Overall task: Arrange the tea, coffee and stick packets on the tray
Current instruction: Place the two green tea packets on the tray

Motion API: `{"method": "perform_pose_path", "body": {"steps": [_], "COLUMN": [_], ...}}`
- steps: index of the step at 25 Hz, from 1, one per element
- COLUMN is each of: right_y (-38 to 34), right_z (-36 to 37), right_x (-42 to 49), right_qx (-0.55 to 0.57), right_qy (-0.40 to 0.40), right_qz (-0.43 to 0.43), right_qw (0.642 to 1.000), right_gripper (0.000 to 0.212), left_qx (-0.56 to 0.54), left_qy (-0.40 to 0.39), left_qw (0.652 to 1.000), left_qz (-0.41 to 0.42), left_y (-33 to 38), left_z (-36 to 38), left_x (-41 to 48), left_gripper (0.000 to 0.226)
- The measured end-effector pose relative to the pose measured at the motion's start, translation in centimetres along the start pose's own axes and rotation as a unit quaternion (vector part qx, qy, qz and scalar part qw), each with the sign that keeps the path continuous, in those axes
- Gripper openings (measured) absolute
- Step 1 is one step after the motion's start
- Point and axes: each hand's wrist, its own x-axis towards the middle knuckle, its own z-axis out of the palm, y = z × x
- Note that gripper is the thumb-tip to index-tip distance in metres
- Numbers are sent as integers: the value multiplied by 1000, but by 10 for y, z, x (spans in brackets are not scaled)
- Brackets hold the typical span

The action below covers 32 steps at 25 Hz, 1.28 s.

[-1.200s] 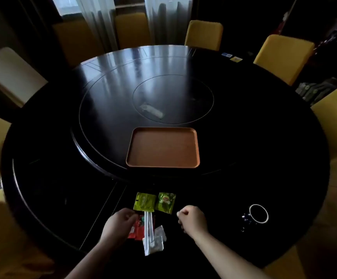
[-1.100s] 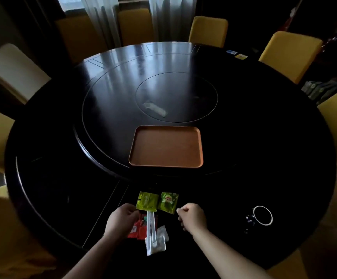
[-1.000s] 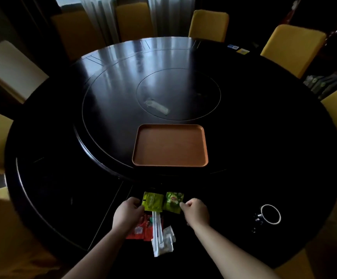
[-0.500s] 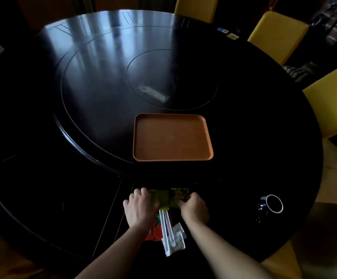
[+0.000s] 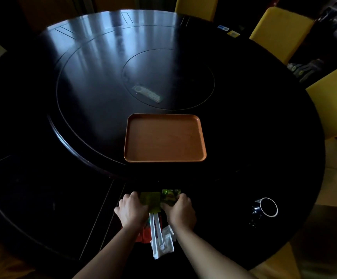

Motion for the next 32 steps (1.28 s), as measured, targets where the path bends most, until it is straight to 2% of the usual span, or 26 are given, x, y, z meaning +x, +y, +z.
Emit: {"method": "perform_pose_path", "body": {"steps": [5,8,10,12,16,20,22,25,30,32], "right_y": [-7,4,9,0,-25,-7,6,22,18,9], "right_z": [1,-4,-7,-7,0,-4,-6,-12,-54,-72], "right_x": [4,4,3,3,5,5,-2,-16,-16,-7], "right_qx": [30,22,0,-8,72,147,226,309,333,345], "right_qy": [-22,-9,3,10,-12,-72,-100,-116,-127,-107], "right_qz": [16,-18,-28,2,101,118,120,82,-35,-59], "right_qw": [999,1000,1000,1000,992,979,962,940,934,931], "right_gripper": [36,44,53,49,29,26,27,21,14,10], "left_qx": [-92,-179,-186,-181,-175,-185,-206,-223,-333,-384], "left_qy": [27,48,46,41,53,63,62,55,11,11], "left_qw": [995,983,981,981,979,975,971,965,927,908], "left_qz": [20,8,25,52,88,104,103,126,173,164], "left_y": [-16,-35,-46,-52,-58,-61,-60,-54,-41,-34], "left_z": [-15,-31,-37,-37,-40,-50,-56,-63,-83,-90], "left_x": [-9,-17,-24,-32,-39,-33,-31,-34,-35,-32], "left_gripper": [14,24,24,21,22,25,23,22,29,33]}}
